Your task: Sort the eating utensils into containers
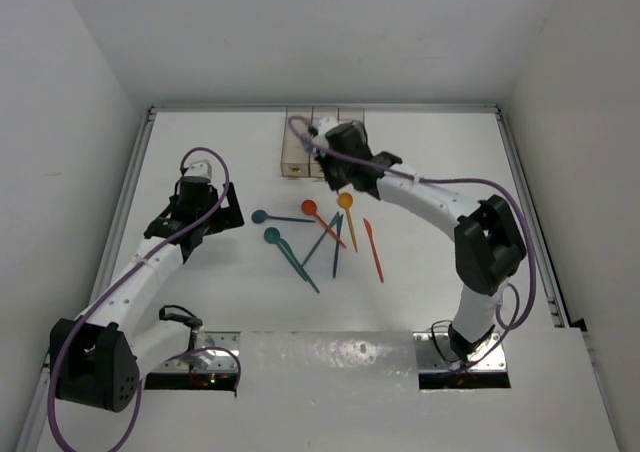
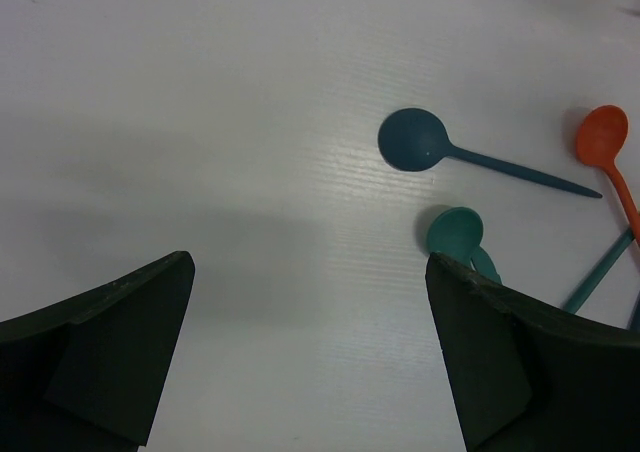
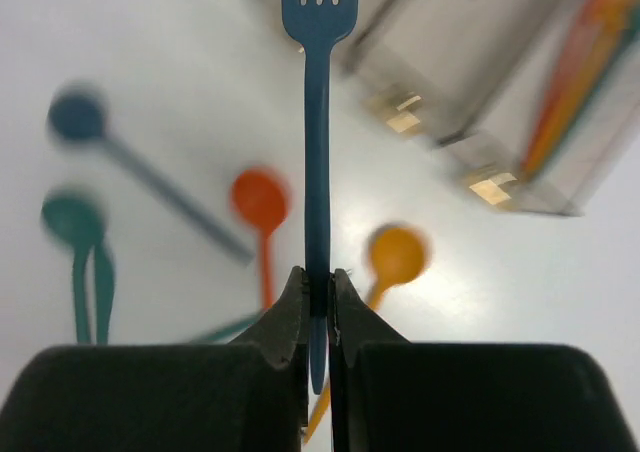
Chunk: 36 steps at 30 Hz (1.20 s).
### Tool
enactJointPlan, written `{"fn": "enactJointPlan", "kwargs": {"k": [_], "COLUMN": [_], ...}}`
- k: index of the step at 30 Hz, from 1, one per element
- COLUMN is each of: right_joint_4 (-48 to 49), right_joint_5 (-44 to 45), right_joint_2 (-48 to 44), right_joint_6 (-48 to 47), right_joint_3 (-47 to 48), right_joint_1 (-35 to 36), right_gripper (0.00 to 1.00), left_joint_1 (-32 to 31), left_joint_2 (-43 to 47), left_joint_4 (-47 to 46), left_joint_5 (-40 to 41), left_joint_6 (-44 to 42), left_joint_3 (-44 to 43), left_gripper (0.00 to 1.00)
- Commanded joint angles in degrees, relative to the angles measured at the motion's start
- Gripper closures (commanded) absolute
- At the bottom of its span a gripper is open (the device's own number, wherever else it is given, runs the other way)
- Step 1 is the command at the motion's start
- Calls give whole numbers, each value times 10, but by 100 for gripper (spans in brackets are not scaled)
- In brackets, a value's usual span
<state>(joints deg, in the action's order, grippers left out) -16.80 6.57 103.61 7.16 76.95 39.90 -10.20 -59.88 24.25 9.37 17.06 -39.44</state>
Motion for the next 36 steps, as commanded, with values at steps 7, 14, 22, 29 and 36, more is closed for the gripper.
{"fn": "enactJointPlan", "kwargs": {"k": [7, 14, 22, 29, 36], "right_joint_4": [-16, 7, 19, 30, 57], "right_joint_5": [87, 89, 58, 45, 75], "right_joint_2": [145, 253, 286, 245, 54], "right_joint_6": [137, 166, 156, 127, 124], "right_joint_3": [256, 341, 320, 293, 109], "right_joint_1": [-119, -154, -160, -162, -160], "right_gripper": [100, 99, 92, 63, 60], "left_joint_1": [-5, -5, -5, -6, -5], "left_joint_2": [4, -10, -12, -15, -10], "left_joint_4": [-13, -11, -12, -13, -13], "left_joint_5": [-4, -9, -7, -15, -19], "left_joint_6": [3, 0, -2, -3, -2], "left_joint_3": [-21, -22, -21, -22, -23], "left_gripper": [0, 0, 0, 0, 0]}}
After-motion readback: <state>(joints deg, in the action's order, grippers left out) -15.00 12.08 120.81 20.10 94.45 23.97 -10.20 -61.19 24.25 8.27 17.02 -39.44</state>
